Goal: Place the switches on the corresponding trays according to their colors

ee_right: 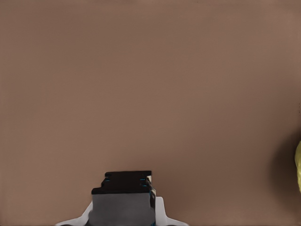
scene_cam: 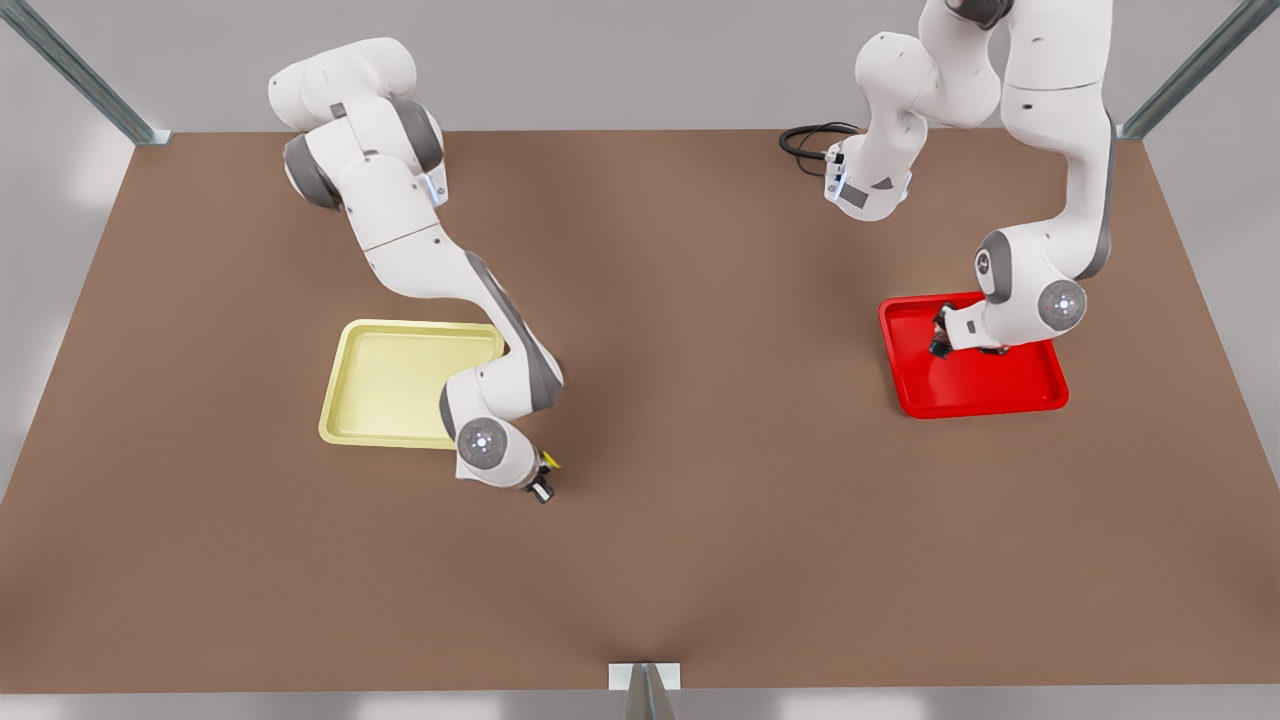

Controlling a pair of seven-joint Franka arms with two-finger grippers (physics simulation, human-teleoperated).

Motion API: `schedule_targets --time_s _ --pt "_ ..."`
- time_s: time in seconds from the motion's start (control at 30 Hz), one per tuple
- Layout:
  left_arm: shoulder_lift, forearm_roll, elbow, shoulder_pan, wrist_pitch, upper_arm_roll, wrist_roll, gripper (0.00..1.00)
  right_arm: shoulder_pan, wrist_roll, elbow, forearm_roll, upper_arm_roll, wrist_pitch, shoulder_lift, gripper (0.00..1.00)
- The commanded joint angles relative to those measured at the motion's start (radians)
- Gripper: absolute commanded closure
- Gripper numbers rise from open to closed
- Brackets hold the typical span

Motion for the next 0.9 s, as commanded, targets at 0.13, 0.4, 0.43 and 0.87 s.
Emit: schedule_targets --time_s 0.13,0.4,0.43,0.87 --pt "-0.012 -0.001 0.005 -0.001 -0.016 0.006 0.002 0.0 -0.052 -0.067 -0.11 -0.014 0.005 -0.004 -0.103 0.44" --pt "0.048 -0.108 0.321 -0.013 -0.165 -0.058 -0.102 0.0 -0.158 -0.273 -0.429 -0.017 0.014 0.011 -0.333 0.44" --pt "0.064 -0.116 0.386 -0.015 -0.197 -0.089 -0.17 0.0 -0.181 -0.314 -0.483 -0.017 0.014 0.01 -0.373 0.44" --pt "0.091 0.022 0.996 0.419 -0.404 -0.678 -0.868 0.0 -0.224 -0.408 -0.725 -0.051 0.011 0.068 -0.451 0.0"
